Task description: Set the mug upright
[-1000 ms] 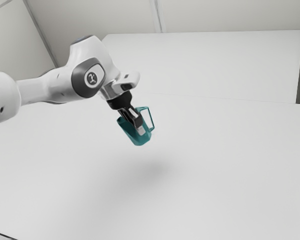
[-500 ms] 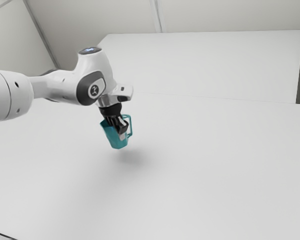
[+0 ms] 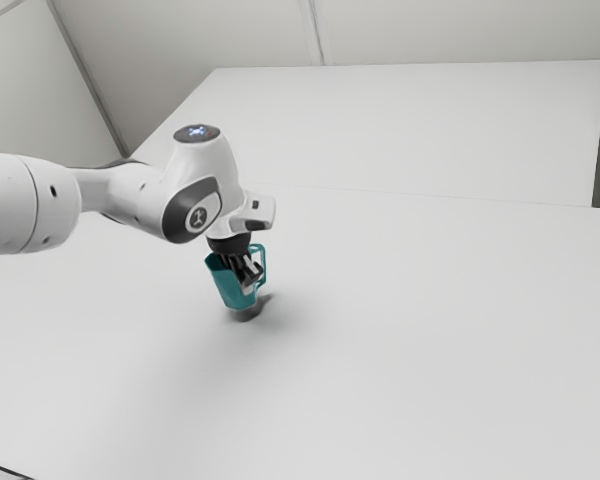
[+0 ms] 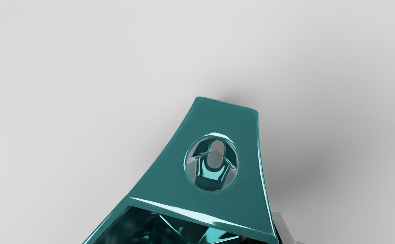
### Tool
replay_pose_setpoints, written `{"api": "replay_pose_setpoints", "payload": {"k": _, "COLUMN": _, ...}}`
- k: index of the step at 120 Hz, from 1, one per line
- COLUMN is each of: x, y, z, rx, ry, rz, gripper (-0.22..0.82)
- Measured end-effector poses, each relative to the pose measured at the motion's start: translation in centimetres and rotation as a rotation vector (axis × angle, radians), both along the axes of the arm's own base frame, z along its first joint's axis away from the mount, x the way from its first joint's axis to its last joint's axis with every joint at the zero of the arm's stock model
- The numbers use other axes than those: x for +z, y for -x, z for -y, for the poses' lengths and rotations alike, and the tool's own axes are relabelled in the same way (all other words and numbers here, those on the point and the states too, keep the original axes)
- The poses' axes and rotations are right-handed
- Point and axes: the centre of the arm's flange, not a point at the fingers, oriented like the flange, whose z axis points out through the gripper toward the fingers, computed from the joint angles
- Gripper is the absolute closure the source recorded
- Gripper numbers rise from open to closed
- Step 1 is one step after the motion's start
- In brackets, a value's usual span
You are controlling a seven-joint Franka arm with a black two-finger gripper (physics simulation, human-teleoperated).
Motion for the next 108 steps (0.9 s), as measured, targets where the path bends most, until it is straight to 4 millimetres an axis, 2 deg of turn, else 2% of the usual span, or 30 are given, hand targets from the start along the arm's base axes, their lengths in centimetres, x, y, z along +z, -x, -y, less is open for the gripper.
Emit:
{"api": "replay_pose_setpoints", "payload": {"k": 72, "x": -2.2, "y": 0.5, "z": 0.2, "rx": 0.052, "ry": 0.006, "rz": 0.027, "gripper": 0.78}}
{"api": "replay_pose_setpoints", "payload": {"k": 108, "x": -2.2, "y": 0.4, "z": 0.2, "rx": 0.066, "ry": 0.016, "rz": 0.03, "gripper": 0.55}}
